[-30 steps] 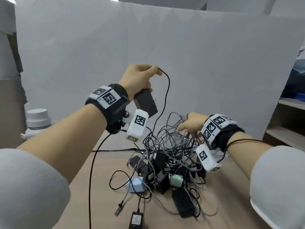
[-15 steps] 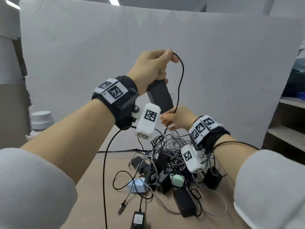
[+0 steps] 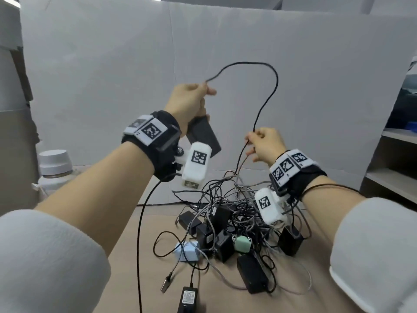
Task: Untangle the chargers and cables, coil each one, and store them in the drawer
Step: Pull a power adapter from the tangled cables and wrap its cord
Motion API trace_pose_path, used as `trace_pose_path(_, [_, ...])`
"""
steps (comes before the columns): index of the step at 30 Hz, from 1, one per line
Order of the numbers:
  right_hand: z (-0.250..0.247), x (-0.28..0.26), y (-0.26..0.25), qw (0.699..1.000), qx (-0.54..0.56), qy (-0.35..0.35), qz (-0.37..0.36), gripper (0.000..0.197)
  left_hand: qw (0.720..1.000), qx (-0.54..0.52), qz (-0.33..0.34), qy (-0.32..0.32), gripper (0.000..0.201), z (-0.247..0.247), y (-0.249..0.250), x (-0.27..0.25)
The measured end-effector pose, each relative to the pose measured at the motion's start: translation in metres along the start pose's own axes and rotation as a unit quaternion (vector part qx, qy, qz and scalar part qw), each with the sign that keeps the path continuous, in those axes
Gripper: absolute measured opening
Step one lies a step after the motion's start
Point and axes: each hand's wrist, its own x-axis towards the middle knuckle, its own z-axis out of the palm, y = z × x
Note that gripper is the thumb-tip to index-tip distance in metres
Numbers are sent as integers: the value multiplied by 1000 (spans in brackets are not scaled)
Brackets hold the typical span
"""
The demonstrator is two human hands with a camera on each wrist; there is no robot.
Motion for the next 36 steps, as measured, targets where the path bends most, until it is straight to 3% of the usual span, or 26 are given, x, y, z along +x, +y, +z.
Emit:
trace_pose_path(4, [-14, -7, -52, 995, 70, -6, -77, 22, 990, 115, -20, -82, 24, 14, -27, -6])
trace_pose_path(8, [-27, -16, -88, 988, 91, -28, -124, 22, 969, 114, -51, -213, 33, 29, -32, -19])
trace_pose_path(10, [-30, -18, -95, 985, 113, -36, -128, 21, 962, 139, -38, -230, 33, 35, -32, -22])
trace_pose_path(14, [-35, -20, -93, 980, 160, -17, -120, 17, 970, 143, -2, -195, 29, 36, -27, -18])
trace_pose_path(17, [-33, -20, -76, 983, 167, -39, -63, 15, 987, 74, -2, -144, 31, 29, -21, -13])
trace_pose_path(20, [-12, -25, -40, 989, 74, -126, -2, 20, 994, 6, -33, -107, 32, 26, -15, -9])
trace_pose_path(23, [16, -31, 1, 965, -54, -255, 29, 28, 992, 4, -58, -110, 32, 26, -12, -9])
trace_pose_path(25, [32, -34, 20, 953, -65, -292, 49, 27, 990, 14, -62, -126, 32, 24, -10, -11])
trace_pose_path(30, [43, -28, 38, 955, -74, -279, 65, 26, 990, 27, -61, -120, 33, 10, -10, -8])
trace_pose_path(36, [30, -21, 42, 968, -54, -234, 68, 20, 990, 138, -6, 1, 34, -2, -42, 2])
